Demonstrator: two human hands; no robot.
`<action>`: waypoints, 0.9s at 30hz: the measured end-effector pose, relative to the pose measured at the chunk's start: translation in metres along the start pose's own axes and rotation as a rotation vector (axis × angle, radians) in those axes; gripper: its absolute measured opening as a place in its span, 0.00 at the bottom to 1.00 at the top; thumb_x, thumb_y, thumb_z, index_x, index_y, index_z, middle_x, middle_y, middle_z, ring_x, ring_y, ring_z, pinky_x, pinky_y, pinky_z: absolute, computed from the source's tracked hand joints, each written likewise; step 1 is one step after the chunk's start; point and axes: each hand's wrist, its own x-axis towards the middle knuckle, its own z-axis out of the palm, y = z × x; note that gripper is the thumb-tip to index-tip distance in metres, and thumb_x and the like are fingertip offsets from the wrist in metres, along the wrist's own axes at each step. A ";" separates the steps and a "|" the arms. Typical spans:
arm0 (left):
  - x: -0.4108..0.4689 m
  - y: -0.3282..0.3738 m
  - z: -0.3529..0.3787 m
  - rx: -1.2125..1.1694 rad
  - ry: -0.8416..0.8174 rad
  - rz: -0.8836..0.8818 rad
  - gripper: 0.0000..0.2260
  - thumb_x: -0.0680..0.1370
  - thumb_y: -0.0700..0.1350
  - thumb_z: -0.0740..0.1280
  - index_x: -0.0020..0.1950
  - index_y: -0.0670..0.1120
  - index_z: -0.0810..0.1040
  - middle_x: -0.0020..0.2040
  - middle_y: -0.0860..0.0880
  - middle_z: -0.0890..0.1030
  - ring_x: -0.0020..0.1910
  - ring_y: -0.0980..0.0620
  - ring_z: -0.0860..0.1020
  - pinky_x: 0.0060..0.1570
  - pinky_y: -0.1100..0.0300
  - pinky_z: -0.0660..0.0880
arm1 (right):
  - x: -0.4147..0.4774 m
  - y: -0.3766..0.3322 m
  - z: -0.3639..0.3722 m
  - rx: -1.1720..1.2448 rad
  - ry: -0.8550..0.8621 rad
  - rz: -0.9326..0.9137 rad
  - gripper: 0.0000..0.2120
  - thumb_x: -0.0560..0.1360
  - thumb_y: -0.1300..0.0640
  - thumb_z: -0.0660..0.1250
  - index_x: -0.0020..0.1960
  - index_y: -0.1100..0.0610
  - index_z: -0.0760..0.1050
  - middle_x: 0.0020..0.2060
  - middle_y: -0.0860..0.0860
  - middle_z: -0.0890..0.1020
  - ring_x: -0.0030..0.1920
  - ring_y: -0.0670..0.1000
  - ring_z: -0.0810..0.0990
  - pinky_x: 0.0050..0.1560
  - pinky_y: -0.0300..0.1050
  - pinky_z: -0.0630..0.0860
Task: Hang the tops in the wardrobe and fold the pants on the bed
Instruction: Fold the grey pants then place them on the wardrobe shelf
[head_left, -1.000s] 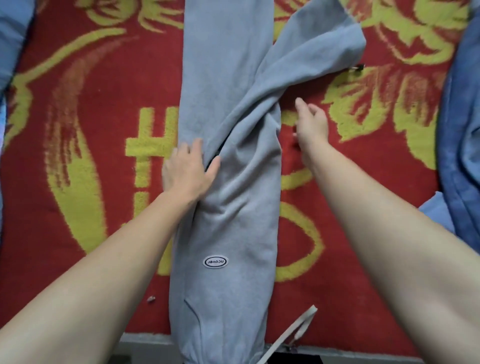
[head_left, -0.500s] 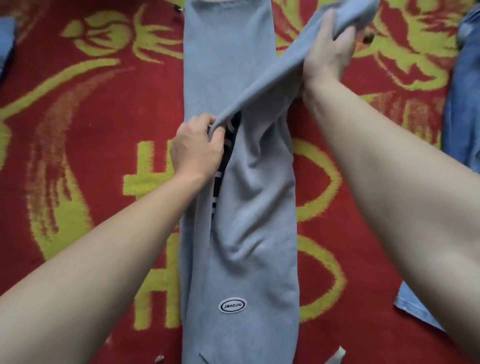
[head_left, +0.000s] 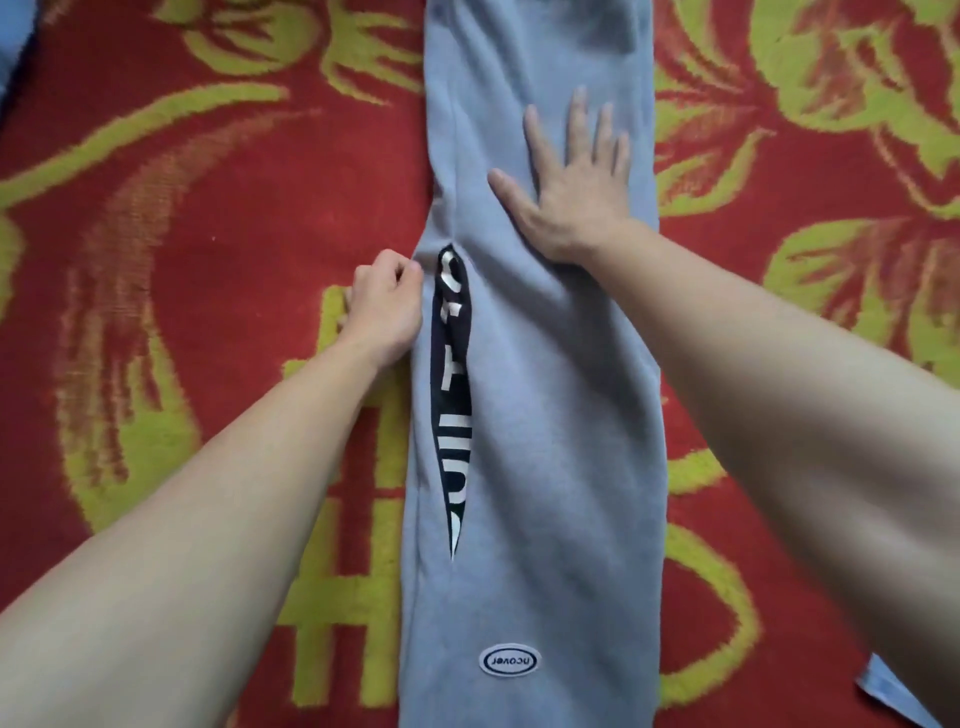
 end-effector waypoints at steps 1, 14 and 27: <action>0.001 -0.001 0.001 -0.004 -0.008 0.007 0.11 0.77 0.57 0.54 0.39 0.56 0.69 0.54 0.44 0.77 0.57 0.39 0.74 0.62 0.41 0.69 | 0.001 0.002 0.004 -0.038 -0.016 -0.004 0.39 0.75 0.26 0.43 0.81 0.44 0.41 0.79 0.58 0.37 0.78 0.64 0.35 0.76 0.63 0.37; 0.003 -0.005 0.010 0.047 -0.001 0.037 0.12 0.82 0.56 0.53 0.54 0.53 0.73 0.56 0.47 0.69 0.56 0.48 0.63 0.62 0.51 0.60 | -0.010 0.007 -0.002 -0.048 0.139 0.151 0.42 0.76 0.27 0.42 0.81 0.50 0.44 0.79 0.61 0.41 0.79 0.61 0.39 0.77 0.61 0.39; -0.203 -0.097 0.027 0.258 -0.033 0.131 0.21 0.79 0.61 0.60 0.58 0.43 0.70 0.57 0.41 0.77 0.58 0.39 0.73 0.55 0.46 0.70 | -0.333 0.038 0.100 -0.032 0.100 0.134 0.30 0.82 0.38 0.50 0.80 0.49 0.55 0.80 0.61 0.51 0.79 0.63 0.50 0.76 0.62 0.52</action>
